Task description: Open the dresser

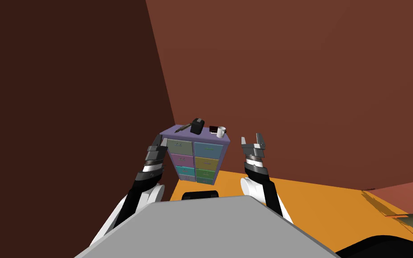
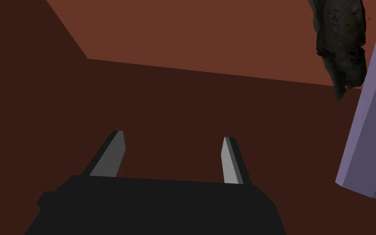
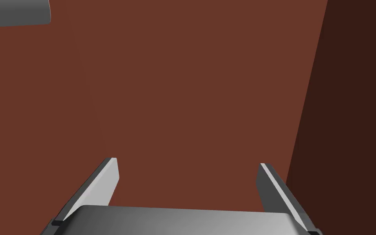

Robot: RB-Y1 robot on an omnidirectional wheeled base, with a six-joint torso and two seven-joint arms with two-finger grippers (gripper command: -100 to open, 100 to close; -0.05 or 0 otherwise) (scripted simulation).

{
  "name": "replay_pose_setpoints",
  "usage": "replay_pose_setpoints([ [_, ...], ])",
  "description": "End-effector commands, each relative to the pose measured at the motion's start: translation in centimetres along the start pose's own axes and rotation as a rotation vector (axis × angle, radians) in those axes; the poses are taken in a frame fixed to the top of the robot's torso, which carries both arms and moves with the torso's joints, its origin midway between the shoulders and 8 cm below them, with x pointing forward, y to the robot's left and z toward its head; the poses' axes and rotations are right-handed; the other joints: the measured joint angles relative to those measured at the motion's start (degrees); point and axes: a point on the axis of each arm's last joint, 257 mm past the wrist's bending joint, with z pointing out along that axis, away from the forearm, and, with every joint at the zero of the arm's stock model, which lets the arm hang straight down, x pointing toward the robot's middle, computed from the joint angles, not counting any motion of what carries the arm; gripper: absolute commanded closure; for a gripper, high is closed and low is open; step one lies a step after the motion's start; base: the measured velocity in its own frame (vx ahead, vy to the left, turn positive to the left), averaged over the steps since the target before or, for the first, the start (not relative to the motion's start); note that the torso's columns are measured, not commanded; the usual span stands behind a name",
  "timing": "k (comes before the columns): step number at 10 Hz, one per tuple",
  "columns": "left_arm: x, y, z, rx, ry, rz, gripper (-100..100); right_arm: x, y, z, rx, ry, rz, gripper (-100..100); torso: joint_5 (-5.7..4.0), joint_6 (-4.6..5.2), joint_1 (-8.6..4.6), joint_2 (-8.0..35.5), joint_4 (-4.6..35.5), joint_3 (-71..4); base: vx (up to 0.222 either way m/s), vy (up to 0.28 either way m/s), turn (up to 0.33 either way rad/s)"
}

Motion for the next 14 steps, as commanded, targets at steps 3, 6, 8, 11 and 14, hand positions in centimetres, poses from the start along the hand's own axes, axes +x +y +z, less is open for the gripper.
replay_pose_setpoints([
  [3,0.0,0.0,0.0,0.000,0.000,0.000,0,0.0,0.0,0.0,0.000,0.000,0.000,0,0.00,0.00,0.00,10.03,10.06,-20.14,0.000,0.000,0.000],
  [6,0.0,0.0,0.0,0.000,0.000,0.000,0,0.0,0.0,0.0,0.000,0.000,0.000,0,0.00,0.00,0.00,22.69,22.68,-45.36,0.000,0.000,0.000],
  [8,0.0,0.0,0.0,0.000,0.000,0.000,0,0.0,0.0,0.0,0.000,0.000,0.000,0,0.00,0.00,0.00,31.16,31.14,-62.27,0.000,0.000,0.000],
  [11,1.0,1.5,-0.5,-0.021,0.062,0.024,-100,0.0,0.0,0.0,0.000,0.000,0.000,0,-0.02,0.00,-0.11,41.55,41.49,-83.13,0.003,-0.037,-0.003],
  [14,1.8,3.6,-1.1,-0.057,0.109,0.045,-100,0.0,0.0,0.0,0.000,0.000,0.000,0,-0.01,0.00,-0.04,42.28,42.27,-84.55,-0.005,-0.080,-0.003],
])
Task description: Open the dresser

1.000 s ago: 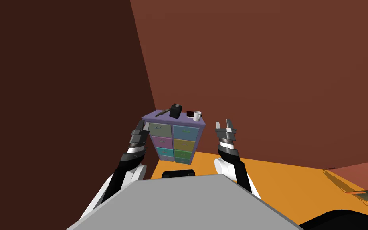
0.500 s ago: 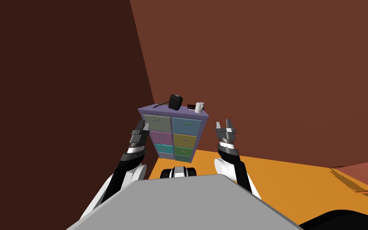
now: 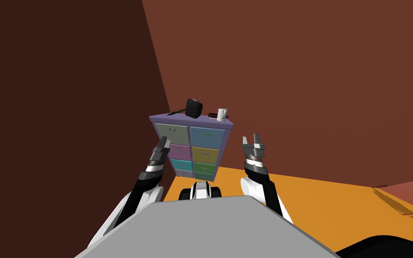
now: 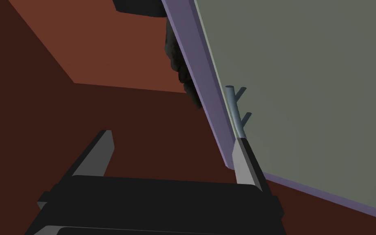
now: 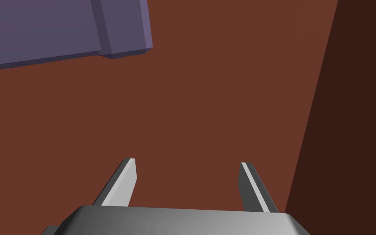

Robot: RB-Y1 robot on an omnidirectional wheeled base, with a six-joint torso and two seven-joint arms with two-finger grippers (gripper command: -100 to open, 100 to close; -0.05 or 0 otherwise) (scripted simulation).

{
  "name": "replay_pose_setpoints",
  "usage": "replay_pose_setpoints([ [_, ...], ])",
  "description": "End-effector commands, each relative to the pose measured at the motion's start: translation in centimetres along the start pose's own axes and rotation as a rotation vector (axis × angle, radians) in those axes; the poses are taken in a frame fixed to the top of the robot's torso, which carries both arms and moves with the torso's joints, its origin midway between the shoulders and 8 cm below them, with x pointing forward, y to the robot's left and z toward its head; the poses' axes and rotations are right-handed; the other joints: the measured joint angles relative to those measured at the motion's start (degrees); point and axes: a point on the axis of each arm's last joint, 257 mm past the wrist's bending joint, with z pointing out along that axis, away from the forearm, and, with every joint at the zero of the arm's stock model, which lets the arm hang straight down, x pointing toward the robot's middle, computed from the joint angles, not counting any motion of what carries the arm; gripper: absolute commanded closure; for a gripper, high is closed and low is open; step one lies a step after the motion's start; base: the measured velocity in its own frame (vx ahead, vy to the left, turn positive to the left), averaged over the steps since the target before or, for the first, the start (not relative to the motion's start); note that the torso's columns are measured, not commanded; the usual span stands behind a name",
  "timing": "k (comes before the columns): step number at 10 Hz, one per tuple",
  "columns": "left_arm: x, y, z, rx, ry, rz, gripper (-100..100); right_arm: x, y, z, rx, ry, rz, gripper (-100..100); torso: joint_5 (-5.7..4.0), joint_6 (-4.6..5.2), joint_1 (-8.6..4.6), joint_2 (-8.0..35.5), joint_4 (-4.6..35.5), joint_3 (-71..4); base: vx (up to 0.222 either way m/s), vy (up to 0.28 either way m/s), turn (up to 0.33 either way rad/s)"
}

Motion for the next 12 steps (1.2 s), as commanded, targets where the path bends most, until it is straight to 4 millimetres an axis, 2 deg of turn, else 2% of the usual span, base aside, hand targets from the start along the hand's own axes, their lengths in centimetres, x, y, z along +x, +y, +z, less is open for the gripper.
replay_pose_setpoints([
  [1,0.6,2.1,-0.5,-0.034,0.037,0.016,-100,0.0,0.0,0.0,0.000,0.000,0.000,0,0.02,0.00,0.05,0.02,0.02,0.00,-0.006,-0.085,-0.006],
  [9,2.3,8.0,-2.3,-0.145,0.080,0.034,-100,0.0,0.0,0.0,0.000,0.000,0.000,0,0.01,0.00,0.04,0.02,0.02,-0.01,-0.005,-0.086,-0.004],
  [12,3.2,11.1,-3.5,-0.209,0.091,0.035,-100,0.0,0.0,0.0,0.000,0.000,0.000,0,-0.01,0.00,-0.05,-0.03,0.01,-0.04,0.003,-0.117,-0.007],
])
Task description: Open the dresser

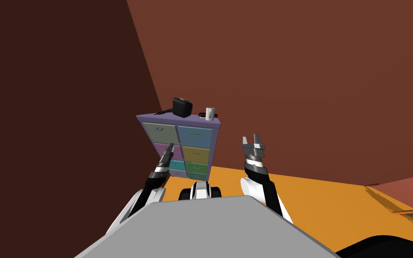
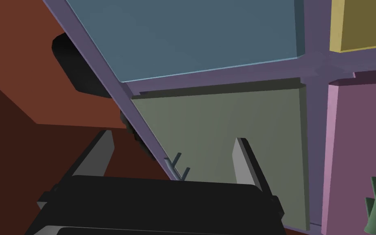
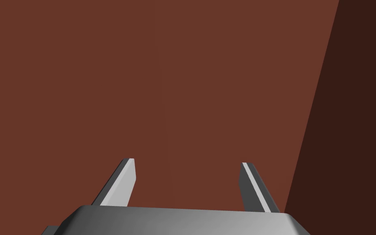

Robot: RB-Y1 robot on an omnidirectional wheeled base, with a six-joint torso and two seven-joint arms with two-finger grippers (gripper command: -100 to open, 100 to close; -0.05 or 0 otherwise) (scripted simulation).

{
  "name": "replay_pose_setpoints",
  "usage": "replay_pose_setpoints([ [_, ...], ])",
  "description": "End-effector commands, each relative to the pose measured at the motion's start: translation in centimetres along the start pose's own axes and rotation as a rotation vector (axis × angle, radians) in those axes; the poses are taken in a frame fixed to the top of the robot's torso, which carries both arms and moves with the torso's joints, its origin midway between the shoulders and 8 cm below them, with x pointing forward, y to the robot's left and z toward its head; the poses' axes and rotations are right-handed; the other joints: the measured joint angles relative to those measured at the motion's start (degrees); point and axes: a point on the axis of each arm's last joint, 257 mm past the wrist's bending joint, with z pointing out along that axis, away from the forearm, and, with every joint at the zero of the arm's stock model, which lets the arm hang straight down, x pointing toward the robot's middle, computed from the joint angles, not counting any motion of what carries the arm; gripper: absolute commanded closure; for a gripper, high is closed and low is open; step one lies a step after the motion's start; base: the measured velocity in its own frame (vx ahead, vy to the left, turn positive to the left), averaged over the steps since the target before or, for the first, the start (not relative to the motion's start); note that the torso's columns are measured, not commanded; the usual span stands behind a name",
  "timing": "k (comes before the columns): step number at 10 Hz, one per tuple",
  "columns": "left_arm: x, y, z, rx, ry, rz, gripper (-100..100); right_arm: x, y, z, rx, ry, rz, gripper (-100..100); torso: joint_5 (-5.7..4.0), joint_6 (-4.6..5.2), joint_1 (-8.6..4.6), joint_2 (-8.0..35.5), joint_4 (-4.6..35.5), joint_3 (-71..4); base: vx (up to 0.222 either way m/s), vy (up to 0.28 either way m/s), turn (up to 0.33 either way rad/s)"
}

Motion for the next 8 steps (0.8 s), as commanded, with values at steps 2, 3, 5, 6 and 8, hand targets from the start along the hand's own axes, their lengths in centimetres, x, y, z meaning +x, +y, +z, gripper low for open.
replay_pose_setpoints([
  [2,1.1,2.9,-0.5,-0.059,0.017,0.003,-100,0.0,0.0,0.0,0.000,0.000,0.000,0,0.02,-0.01,0.10,0.05,0.01,0.03,-0.008,-0.105,-0.004],
  [3,1.5,4.1,-0.9,-0.083,0.029,0.008,-100,0.0,0.0,0.0,0.000,0.000,0.000,0,0.06,-0.01,0.20,0.09,0.02,0.05,-0.013,-0.109,-0.010],
  [5,1.9,5.4,-1.2,-0.106,0.043,0.016,-100,0.0,0.0,0.0,0.000,0.000,0.000,0,0.02,0.00,0.08,0.04,0.01,0.03,-0.006,-0.099,-0.003],
  [6,2.3,6.7,-1.7,-0.130,0.059,0.025,-100,0.0,0.0,0.0,0.000,0.000,0.000,0,0.04,-0.01,0.14,0.00,0.00,0.00,0.001,-0.103,-0.010],
  [8,2.7,8.0,-2.1,-0.156,0.073,0.032,-100,0.0,0.0,0.0,0.000,0.000,0.000,0,0.02,0.00,0.06,-0.01,0.00,-0.01,0.007,-0.101,-0.003],
])
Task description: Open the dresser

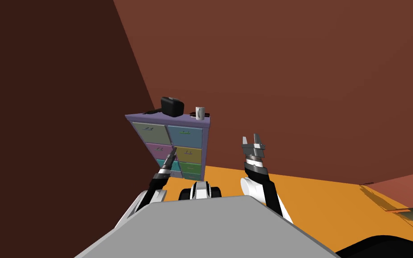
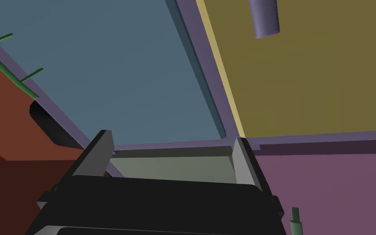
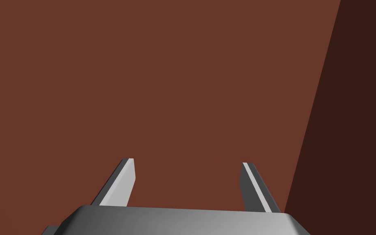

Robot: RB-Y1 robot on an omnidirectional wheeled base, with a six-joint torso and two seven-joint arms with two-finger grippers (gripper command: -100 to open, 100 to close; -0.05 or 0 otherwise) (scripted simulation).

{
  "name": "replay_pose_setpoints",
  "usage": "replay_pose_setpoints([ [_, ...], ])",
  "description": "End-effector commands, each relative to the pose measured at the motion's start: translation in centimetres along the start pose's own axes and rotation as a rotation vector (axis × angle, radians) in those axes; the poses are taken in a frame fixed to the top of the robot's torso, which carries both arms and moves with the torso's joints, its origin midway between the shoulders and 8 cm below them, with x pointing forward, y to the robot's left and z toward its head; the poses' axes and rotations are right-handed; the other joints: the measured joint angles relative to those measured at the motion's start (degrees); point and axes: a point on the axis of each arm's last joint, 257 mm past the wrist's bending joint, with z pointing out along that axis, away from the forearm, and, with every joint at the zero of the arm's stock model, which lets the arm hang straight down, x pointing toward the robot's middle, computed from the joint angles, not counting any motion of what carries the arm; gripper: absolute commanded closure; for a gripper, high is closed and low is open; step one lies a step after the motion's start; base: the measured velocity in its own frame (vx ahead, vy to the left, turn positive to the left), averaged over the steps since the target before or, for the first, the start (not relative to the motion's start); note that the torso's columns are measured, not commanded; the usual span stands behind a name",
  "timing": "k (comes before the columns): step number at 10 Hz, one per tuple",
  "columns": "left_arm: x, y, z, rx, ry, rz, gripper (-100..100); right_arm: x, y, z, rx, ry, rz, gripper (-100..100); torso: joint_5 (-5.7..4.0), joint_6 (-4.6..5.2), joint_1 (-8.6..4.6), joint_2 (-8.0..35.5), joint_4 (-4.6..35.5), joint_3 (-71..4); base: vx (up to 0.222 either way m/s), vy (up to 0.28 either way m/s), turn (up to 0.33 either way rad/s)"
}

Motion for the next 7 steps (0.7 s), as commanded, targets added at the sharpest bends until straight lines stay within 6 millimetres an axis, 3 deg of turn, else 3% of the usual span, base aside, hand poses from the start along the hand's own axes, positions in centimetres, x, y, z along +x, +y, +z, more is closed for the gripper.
replay_pose_setpoints([
  [1,0.8,1.9,-0.3,-0.037,0.018,0.009,-100,0.0,0.0,0.0,0.000,0.000,0.000,0,0.00,0.00,0.01,0.05,0.01,0.02,-0.008,-0.083,-0.005],
  [7,3.1,6.0,-1.3,-0.128,0.030,-0.013,-100,0.0,0.0,0.0,0.000,0.000,0.000,0,0.01,0.00,0.01,0.05,0.02,0.03,-0.006,-0.092,-0.005],
])
